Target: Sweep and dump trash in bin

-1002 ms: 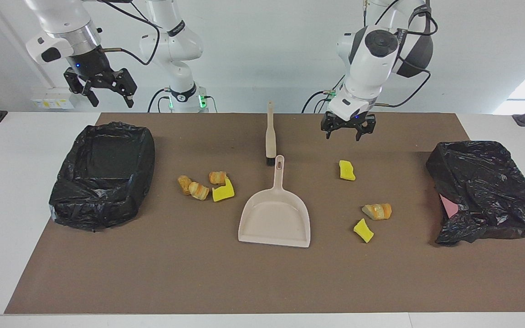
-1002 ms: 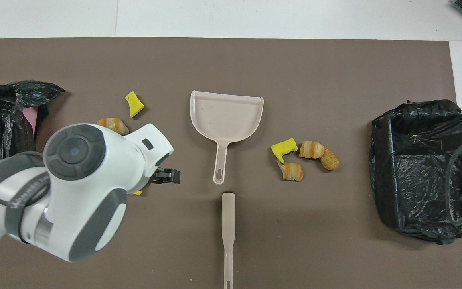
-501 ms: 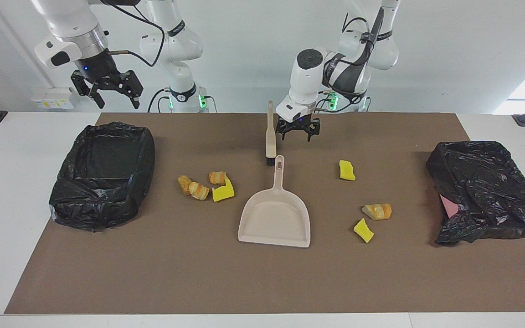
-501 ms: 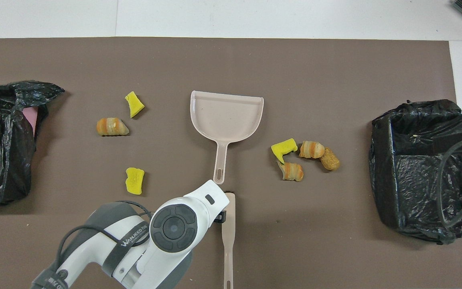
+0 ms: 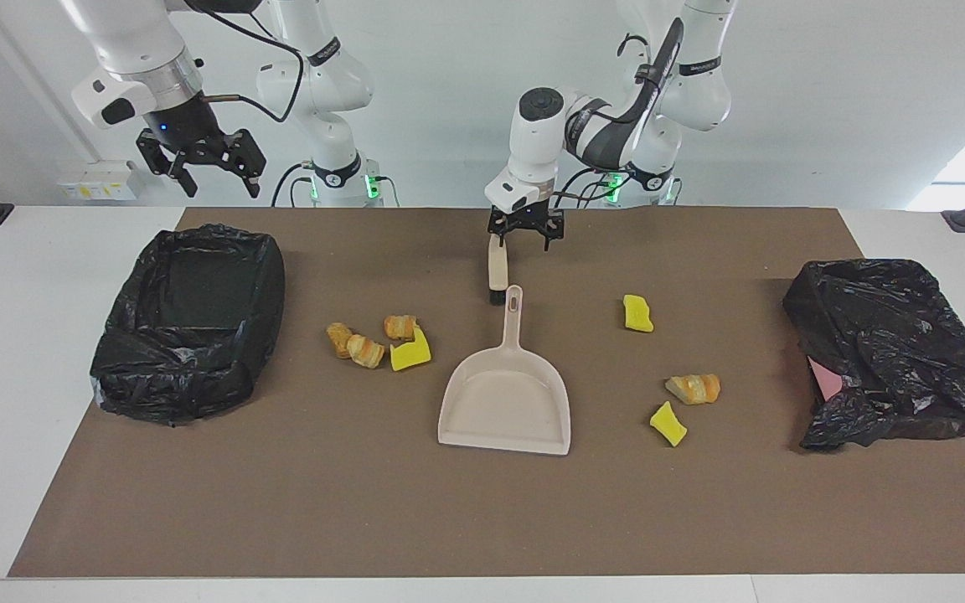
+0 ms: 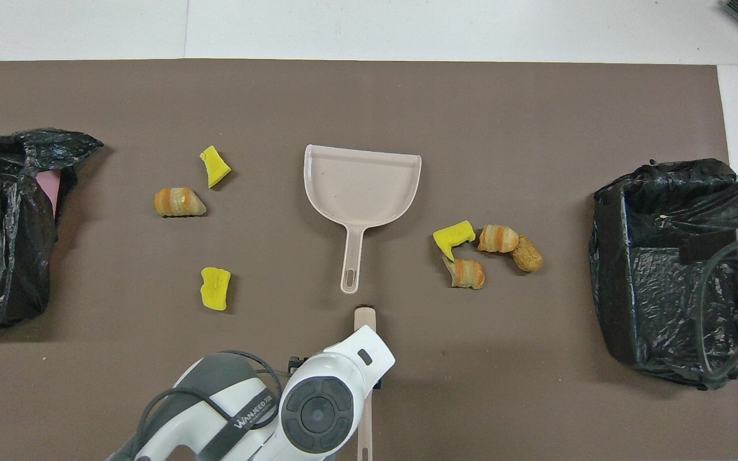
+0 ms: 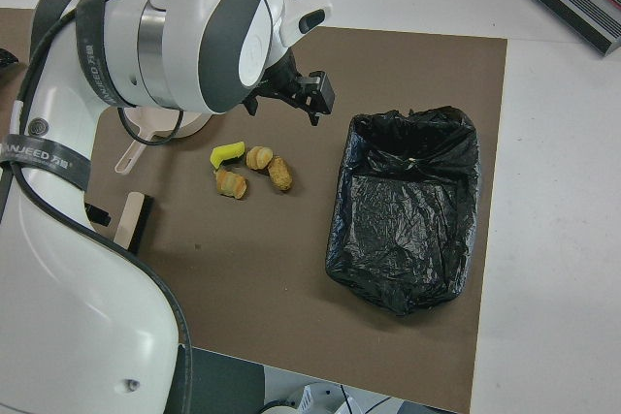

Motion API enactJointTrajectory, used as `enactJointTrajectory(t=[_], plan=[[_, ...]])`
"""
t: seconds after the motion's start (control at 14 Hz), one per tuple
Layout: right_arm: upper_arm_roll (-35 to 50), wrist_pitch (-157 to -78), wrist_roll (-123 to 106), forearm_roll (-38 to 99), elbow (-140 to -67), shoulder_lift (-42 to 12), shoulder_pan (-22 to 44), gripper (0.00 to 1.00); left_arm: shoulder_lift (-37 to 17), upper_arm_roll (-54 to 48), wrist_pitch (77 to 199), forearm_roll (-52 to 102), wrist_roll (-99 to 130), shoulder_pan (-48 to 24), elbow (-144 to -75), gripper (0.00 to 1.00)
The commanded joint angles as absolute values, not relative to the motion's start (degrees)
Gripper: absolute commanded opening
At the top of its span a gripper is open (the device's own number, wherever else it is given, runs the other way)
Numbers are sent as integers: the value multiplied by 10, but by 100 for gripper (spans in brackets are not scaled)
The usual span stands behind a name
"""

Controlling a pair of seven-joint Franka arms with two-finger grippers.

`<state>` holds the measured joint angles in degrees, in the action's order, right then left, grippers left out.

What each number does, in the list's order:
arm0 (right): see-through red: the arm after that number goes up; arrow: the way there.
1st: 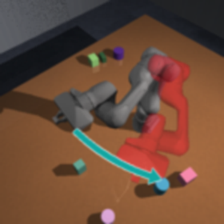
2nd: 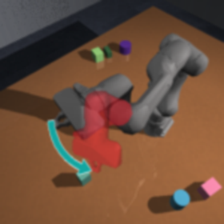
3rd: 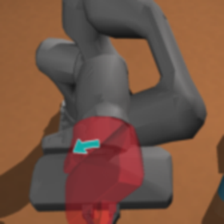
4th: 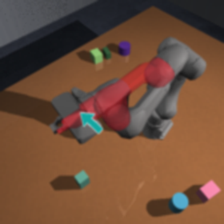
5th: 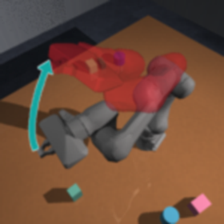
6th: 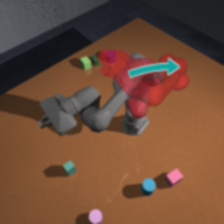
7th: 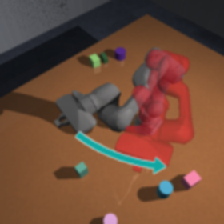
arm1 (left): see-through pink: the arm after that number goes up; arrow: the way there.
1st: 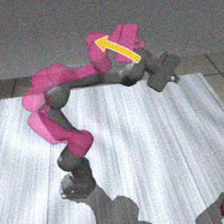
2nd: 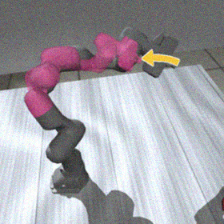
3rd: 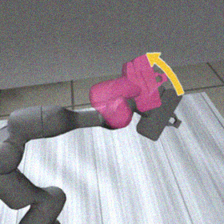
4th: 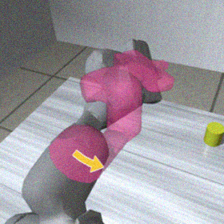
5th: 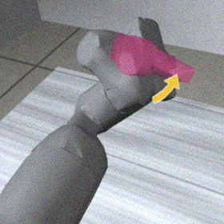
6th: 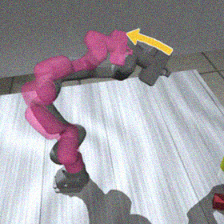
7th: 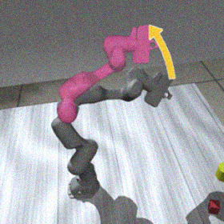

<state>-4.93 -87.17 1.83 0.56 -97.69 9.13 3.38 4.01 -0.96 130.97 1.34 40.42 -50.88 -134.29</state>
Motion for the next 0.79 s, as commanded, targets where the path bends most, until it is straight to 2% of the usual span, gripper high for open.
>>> enactJointTrajectory(t=[0.0, 0.43, 0.5, 0.57, 0.64, 0.72], plan=[[-47, -874, 3, 11, -997, 107, 30, 100, 44, 1, 1340, 13, 428, -566, -1361, 100], [-47, -868, 2, 11, -1005, 111, 32, 100, 23, -1, 1326, 13, 456, -611, -1368, 100], [-47, -868, 2, 11, -1006, 112, 32, 100, 14, -1, 1327, 13, 457, -614, -1369, 88], [-47, -869, 2, 11, -1006, 112, 32, 100, 12, 1, 1327, 13, 457, -614, -1368, 68], [-46, -868, 2, 11, -1007, 112, 32, 100, 11, 1, 1326, 13, 458, -614, -1368, 54], [-46, -868, 3, 12, -1010, 112, 33, 100, 12, 1, 1325, 13, 458, -613, -1366, 54]])
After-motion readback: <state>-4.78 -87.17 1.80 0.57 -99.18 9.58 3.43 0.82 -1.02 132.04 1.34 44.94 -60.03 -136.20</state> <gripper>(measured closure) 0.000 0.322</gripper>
